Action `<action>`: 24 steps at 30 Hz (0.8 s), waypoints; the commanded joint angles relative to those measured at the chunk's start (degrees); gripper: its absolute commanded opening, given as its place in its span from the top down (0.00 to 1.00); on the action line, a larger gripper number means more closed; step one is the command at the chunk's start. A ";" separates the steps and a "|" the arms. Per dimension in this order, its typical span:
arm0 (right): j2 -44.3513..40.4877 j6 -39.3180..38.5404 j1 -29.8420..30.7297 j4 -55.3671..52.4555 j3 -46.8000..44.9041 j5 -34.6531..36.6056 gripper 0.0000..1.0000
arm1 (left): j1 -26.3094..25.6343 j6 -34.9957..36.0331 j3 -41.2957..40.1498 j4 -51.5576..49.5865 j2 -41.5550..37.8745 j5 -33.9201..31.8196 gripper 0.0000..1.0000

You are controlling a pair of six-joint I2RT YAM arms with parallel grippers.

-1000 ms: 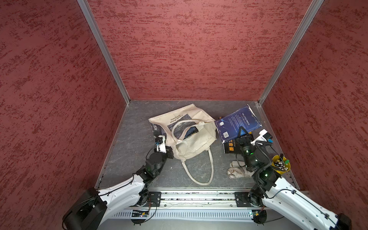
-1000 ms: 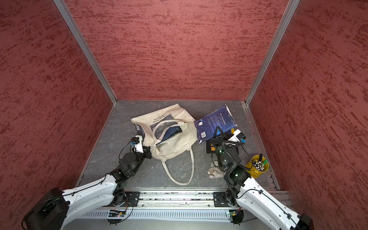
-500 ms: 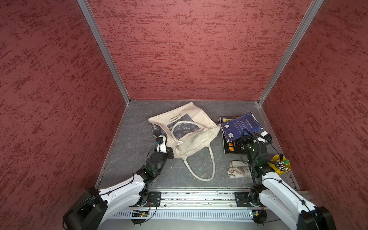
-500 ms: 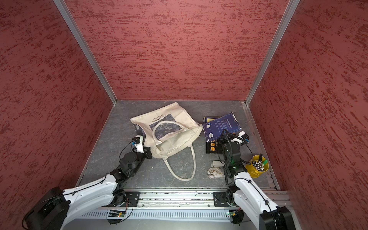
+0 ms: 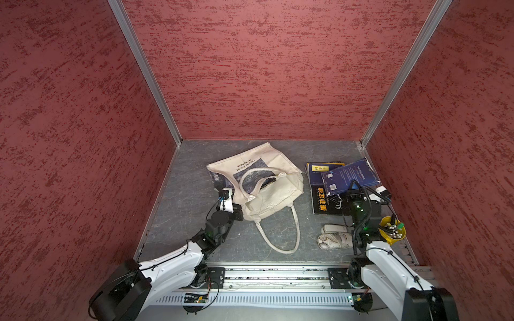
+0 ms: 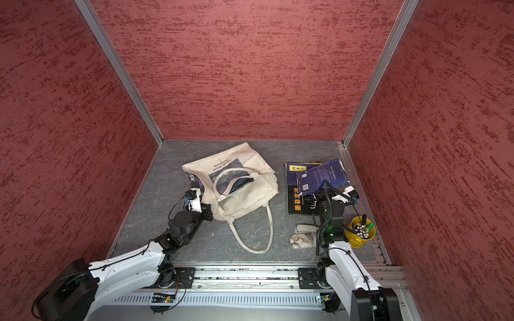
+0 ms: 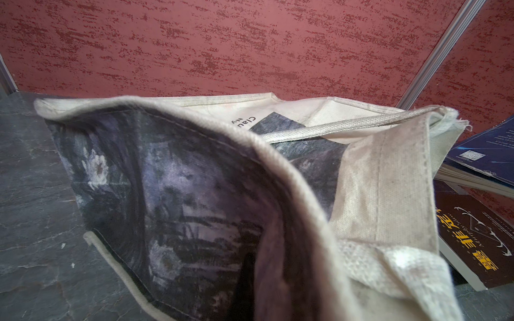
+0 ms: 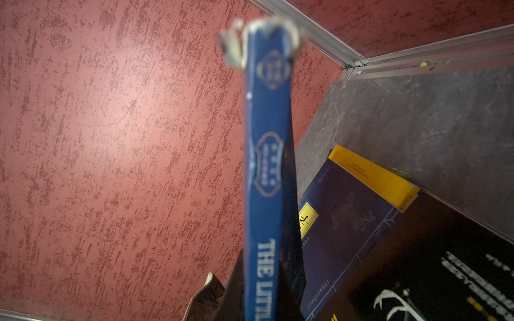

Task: Take out the books from the canvas bag
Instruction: Place the book on the book.

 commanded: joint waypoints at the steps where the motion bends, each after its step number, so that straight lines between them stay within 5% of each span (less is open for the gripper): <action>1: 4.60 0.70 -0.36 12.89 1.66 -4.92 1.00 | 0.50 0.58 0.73 -1.56 0.49 -0.66 0.97; 18: 33.67 14.79 0.09 32.69 4.30 3.85 1.00 | 0.41 0.85 0.77 -0.60 1.49 0.48 0.97; 24: 37.39 21.01 0.68 28.93 6.05 6.97 1.00 | 0.35 0.89 0.83 -0.33 1.93 0.75 0.97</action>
